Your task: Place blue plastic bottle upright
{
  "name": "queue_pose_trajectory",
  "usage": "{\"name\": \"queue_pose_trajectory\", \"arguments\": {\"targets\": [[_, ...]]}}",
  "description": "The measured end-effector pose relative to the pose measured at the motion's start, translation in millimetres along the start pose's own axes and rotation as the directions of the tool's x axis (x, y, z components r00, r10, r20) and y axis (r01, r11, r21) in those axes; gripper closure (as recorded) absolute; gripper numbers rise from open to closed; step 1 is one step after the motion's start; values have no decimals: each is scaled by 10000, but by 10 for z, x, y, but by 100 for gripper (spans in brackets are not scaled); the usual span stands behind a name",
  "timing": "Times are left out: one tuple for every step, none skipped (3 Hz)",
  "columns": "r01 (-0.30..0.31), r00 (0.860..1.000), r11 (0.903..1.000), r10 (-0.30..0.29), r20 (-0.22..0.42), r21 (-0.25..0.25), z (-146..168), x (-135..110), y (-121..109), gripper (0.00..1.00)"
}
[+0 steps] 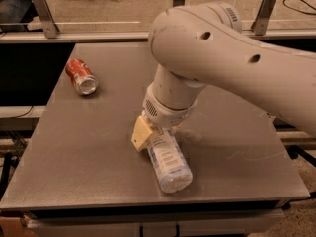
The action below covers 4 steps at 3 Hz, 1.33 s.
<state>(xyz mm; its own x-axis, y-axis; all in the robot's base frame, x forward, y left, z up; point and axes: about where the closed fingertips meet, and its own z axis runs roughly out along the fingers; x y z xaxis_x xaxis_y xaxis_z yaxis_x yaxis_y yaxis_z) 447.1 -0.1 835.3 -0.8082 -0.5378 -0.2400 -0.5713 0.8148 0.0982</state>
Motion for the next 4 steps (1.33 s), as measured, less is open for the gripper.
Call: {"name": "queue_pose_trajectory", "arguments": {"targets": [[153,9990,9996,-162,414,224,-44,-102,-8,65],[576,9942,9974,-613,880,440,-111,-221,-23,88],[1172,9809,9924,-1218,1517,387,-173,-352,-51,100],[2017,9477,9792,-2005,2484,207,-304,-521,-103,100]]}}
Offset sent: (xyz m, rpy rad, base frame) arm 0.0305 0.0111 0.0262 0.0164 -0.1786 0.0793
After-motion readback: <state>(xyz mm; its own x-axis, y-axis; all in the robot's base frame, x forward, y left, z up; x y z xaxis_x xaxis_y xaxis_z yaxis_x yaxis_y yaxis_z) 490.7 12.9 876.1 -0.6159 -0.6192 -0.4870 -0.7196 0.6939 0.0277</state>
